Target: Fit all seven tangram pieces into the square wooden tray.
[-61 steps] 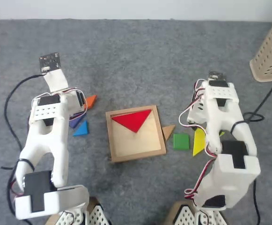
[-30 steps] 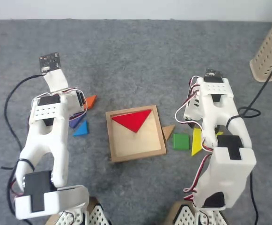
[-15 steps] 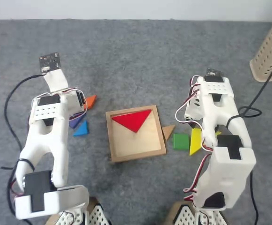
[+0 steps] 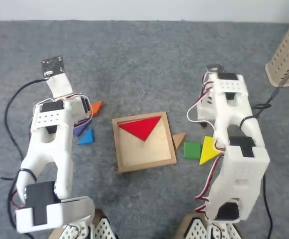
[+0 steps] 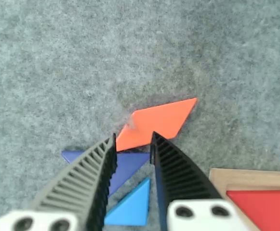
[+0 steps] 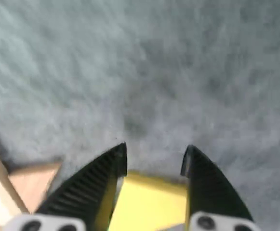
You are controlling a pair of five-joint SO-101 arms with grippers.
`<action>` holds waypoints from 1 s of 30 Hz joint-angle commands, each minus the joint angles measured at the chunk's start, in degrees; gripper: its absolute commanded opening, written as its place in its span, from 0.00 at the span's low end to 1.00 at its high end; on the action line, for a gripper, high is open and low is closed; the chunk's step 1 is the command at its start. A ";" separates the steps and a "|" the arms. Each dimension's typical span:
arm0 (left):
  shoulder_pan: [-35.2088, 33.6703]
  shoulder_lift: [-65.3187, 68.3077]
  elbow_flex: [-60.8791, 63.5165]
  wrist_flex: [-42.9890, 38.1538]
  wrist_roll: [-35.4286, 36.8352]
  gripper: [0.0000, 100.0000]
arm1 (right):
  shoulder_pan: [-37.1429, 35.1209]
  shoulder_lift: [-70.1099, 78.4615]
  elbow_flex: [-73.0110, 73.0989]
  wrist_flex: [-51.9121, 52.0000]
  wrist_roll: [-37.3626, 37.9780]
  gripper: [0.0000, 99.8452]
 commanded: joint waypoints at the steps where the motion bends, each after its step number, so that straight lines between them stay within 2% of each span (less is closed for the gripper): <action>1: 0.09 -3.25 -1.80 -1.23 0.26 0.11 | 0.66 -1.80 -5.01 1.01 1.76 0.18; 5: 0.09 -3.25 -1.80 -1.23 0.26 0.11 | 0.66 -5.93 -1.76 2.24 -0.35 0.18; 11: 0.09 -3.25 -1.89 -1.23 0.26 0.11 | 0.13 -22.20 11.34 0.31 -7.47 0.13; 15: 0.35 -3.25 -1.89 -1.23 0.26 0.11 | 0.13 -28.35 24.26 -4.26 -21.71 0.18; 18: 0.35 -3.25 -1.89 -1.23 0.26 0.11 | -1.36 -26.15 27.52 -6.02 -32.00 0.27; 21: 0.26 -3.25 -1.89 -1.23 0.26 0.11 | -2.86 -21.05 25.32 -5.85 -35.43 0.32; 27: 0.09 -3.25 -1.89 -1.23 0.26 0.11 | -3.12 -9.54 15.21 -2.07 -36.40 0.24; 30: 0.09 -3.16 -1.89 -1.23 0.26 0.11 | -3.12 -4.97 10.55 1.01 -36.48 0.23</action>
